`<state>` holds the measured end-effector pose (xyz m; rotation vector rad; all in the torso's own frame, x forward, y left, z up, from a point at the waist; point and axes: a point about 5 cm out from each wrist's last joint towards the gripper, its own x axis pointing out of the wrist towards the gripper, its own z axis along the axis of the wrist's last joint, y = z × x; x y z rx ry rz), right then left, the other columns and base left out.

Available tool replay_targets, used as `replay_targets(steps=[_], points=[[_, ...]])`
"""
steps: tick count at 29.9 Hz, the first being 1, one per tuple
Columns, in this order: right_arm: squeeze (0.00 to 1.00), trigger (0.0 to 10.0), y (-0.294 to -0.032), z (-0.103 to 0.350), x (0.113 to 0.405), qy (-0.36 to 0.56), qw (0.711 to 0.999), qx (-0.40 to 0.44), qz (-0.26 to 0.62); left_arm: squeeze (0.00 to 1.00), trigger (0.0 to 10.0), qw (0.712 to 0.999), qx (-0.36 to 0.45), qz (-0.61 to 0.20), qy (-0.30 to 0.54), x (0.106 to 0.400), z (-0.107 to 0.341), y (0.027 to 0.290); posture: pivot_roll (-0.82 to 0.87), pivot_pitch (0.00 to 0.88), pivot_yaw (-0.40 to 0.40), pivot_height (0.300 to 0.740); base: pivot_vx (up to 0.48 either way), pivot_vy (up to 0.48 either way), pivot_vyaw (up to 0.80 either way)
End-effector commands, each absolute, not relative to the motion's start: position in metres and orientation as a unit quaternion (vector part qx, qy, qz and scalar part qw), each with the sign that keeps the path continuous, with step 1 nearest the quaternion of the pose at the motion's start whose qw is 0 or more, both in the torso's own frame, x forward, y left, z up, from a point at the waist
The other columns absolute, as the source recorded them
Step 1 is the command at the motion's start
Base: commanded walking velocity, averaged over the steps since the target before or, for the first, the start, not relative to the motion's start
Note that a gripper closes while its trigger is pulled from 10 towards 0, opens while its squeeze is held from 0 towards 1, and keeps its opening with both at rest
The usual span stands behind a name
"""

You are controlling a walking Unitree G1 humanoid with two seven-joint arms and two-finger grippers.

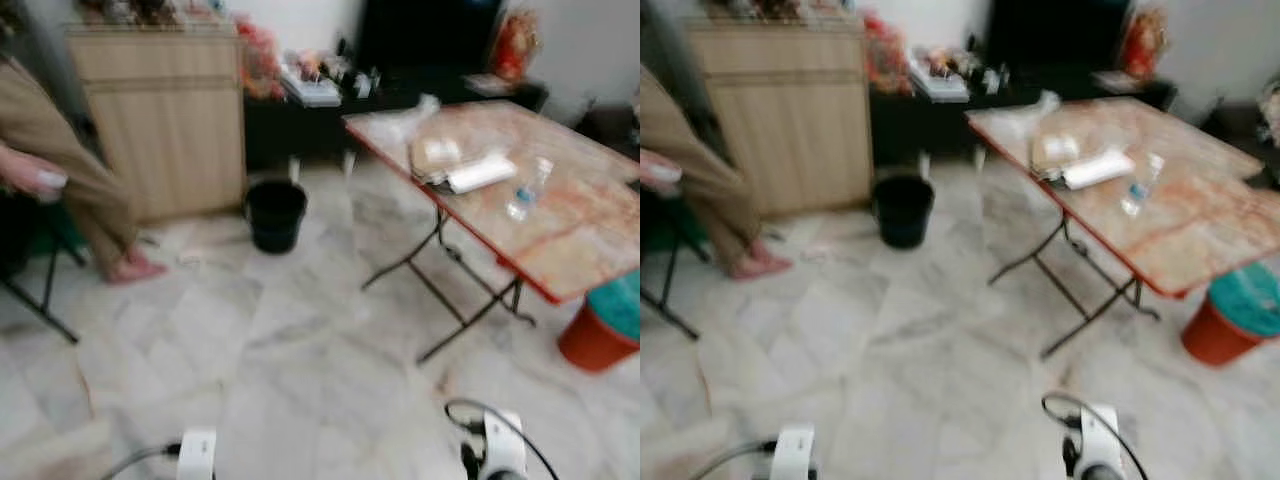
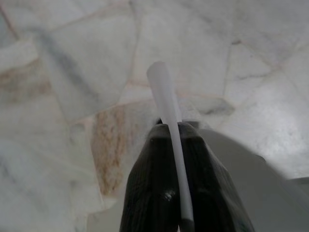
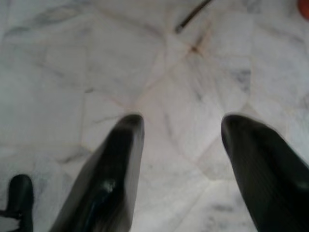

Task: Picking trash to rubbish bin

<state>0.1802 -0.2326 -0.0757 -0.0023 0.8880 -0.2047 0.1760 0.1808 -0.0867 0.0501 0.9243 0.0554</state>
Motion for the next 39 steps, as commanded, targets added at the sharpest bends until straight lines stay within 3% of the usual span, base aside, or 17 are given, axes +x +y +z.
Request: replay_targets(steps=[1, 9, 21, 39], points=[[0.0, 10.0, -0.237, -0.071, 0.187, 0.42, 0.901, -0.002, -0.106, 0.0, 10.0, 0.889, 0.03, 0.017, 0.457, 0.173, -0.089, 0.177, 0.15, 0.0, -0.151, 0.74, 0.0, 0.0, 0.62], [0.0, 10.0, -0.237, -0.072, 0.185, 0.422, 0.9, -0.002, -0.104, 0.0, 10.0, 0.889, 0.025, 0.018, 0.457, 0.173, -0.089, 0.174, 0.15, 0.0, -0.168, 0.74, 0.0, 0.0, 0.56], [0.0, 10.0, -0.229, -0.072, 0.188, 0.415, 0.905, 0.019, -0.094, 0.0, 10.0, 0.882, 0.032, 0.009, 0.469, 0.164, -0.093, 0.171, 0.14, 0.0, -0.167, 0.74, 0.0, 0.0, 0.0], [0.0, 10.0, -0.217, -0.073, 0.191, 0.407, 0.907, 0.045, -0.098, 0.0, 10.0, 0.886, 0.078, -0.02, 0.456, 0.179, -0.086, 0.177, 0.11, 0.0, -0.092, 0.74, 0.0, 0.0, 0.0]])
